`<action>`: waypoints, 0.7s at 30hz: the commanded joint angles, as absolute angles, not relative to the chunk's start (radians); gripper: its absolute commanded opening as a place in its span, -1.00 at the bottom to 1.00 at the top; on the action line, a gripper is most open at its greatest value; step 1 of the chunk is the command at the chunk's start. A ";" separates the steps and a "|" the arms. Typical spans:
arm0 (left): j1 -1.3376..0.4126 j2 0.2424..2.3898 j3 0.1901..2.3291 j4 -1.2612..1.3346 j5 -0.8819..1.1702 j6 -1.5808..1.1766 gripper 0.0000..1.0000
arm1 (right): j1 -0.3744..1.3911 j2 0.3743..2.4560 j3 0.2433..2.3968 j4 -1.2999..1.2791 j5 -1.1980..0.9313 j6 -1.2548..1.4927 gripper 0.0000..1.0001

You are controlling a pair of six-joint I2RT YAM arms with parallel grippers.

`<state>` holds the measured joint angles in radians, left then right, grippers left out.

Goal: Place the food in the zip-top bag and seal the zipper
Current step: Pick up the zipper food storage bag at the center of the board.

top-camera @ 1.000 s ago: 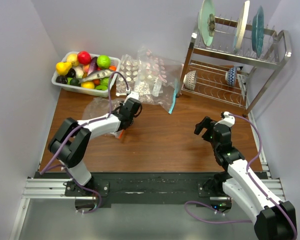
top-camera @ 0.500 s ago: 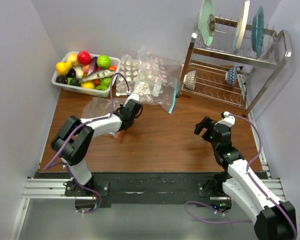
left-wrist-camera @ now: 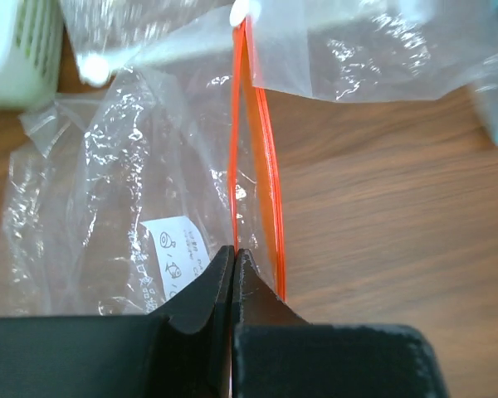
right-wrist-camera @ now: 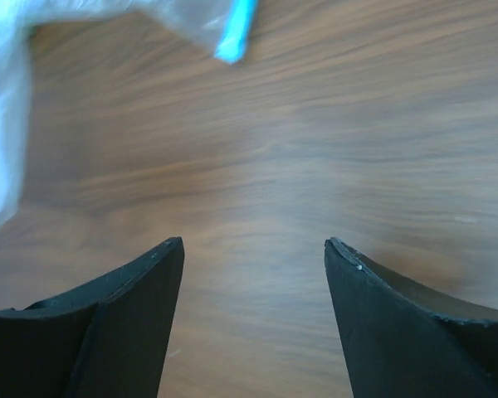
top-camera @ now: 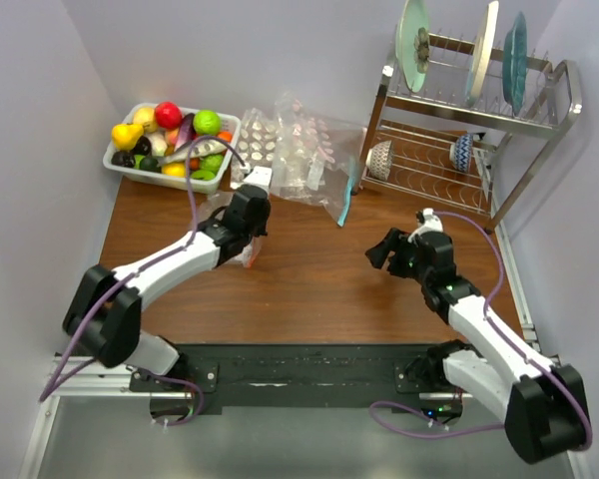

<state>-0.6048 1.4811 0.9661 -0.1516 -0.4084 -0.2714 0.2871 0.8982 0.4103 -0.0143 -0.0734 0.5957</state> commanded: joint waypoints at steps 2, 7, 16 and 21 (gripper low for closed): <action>-0.612 1.370 0.956 -0.057 -0.140 -0.330 -1.00 | 0.337 1.038 0.595 0.072 -0.383 0.664 0.42; -0.620 1.335 0.931 0.020 -0.060 -0.360 -1.00 | 0.506 1.127 0.765 0.025 -0.302 0.637 0.31; -0.634 1.293 0.890 0.078 -0.021 -0.397 -1.00 | 0.614 1.345 0.995 0.003 -0.292 0.650 -0.05; -0.637 1.237 0.876 0.078 -0.015 -0.399 -1.00 | 0.649 1.440 1.072 -0.021 -0.284 0.653 -0.14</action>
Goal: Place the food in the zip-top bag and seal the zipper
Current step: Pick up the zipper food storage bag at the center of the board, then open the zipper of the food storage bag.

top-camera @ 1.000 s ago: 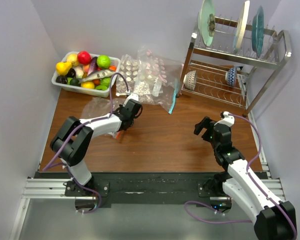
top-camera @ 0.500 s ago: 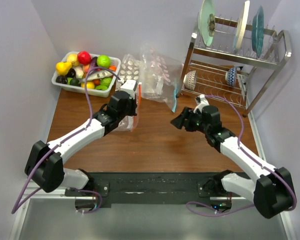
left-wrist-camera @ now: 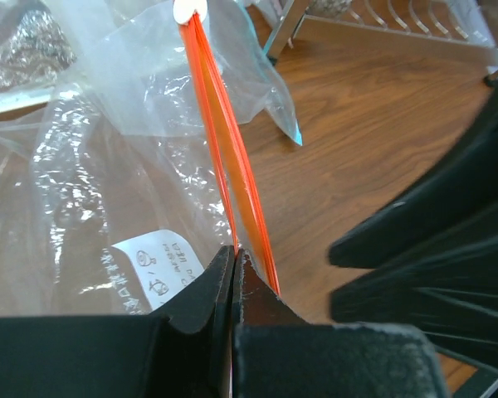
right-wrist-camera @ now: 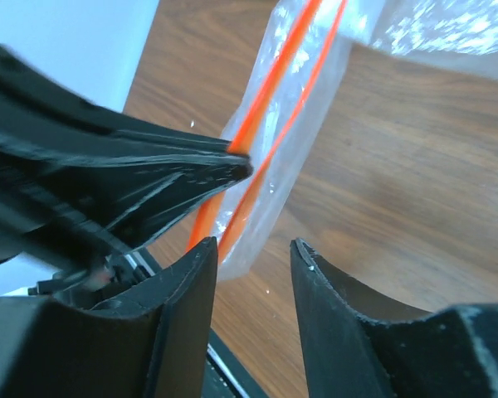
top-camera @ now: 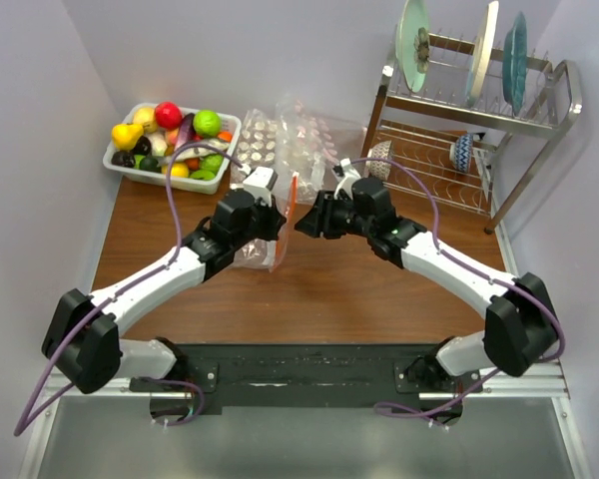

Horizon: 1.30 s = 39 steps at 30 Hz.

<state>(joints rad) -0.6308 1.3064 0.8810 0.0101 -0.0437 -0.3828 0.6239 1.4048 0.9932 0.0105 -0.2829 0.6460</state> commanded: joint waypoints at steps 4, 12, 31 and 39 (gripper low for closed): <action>-0.637 1.221 0.867 0.067 -0.009 -0.390 -1.00 | 0.676 1.482 1.109 -0.043 -0.259 0.650 -0.19; -0.640 1.204 0.842 0.066 -0.006 -0.379 -1.00 | 0.684 1.485 1.121 -0.029 -0.245 0.669 -0.06; -0.660 1.144 0.792 0.064 -0.006 -0.376 -1.00 | 0.684 1.511 1.170 -0.066 -0.137 0.667 -0.09; -0.670 1.167 0.775 0.098 -0.005 -0.379 -1.00 | 0.687 1.500 1.180 -0.081 -0.118 0.667 0.02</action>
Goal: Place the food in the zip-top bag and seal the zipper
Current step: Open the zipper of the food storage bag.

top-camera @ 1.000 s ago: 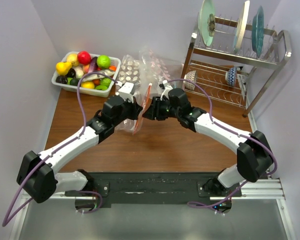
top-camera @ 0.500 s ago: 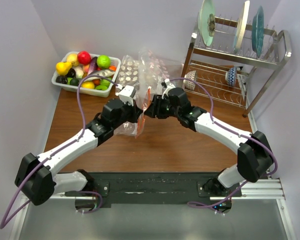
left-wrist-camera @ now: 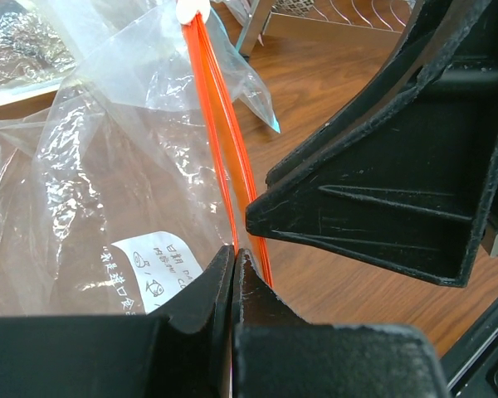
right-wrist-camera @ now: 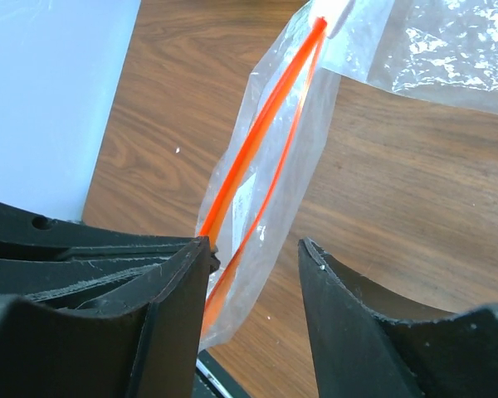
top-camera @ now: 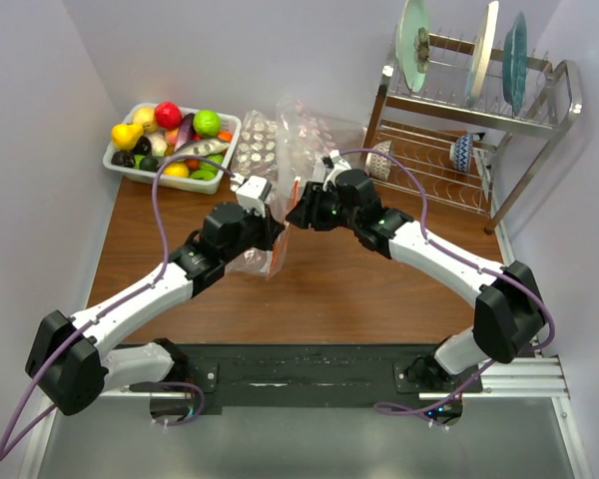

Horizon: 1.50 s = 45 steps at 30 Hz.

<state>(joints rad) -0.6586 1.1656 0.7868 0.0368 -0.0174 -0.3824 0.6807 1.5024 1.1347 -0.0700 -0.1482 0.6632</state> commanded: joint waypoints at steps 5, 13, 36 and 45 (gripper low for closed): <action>-0.676 1.149 0.775 0.103 -0.005 -0.383 -1.00 | 0.687 1.526 1.190 -0.110 -0.110 0.663 -0.06; -0.681 1.155 0.785 0.091 -0.024 -0.373 -1.00 | 0.699 1.543 1.203 -0.139 -0.106 0.666 -0.32; -0.686 1.170 0.976 -0.107 0.043 -0.504 -1.00 | 0.712 1.404 1.435 -0.667 0.188 0.413 -1.00; -0.690 1.307 0.954 0.165 0.305 -0.666 -1.00 | 0.713 1.420 1.703 -0.992 0.389 0.278 -1.00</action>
<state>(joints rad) -0.6823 1.2362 0.9520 0.0044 0.1402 -0.5591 0.7116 1.4273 1.5776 -0.8028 0.2523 0.3679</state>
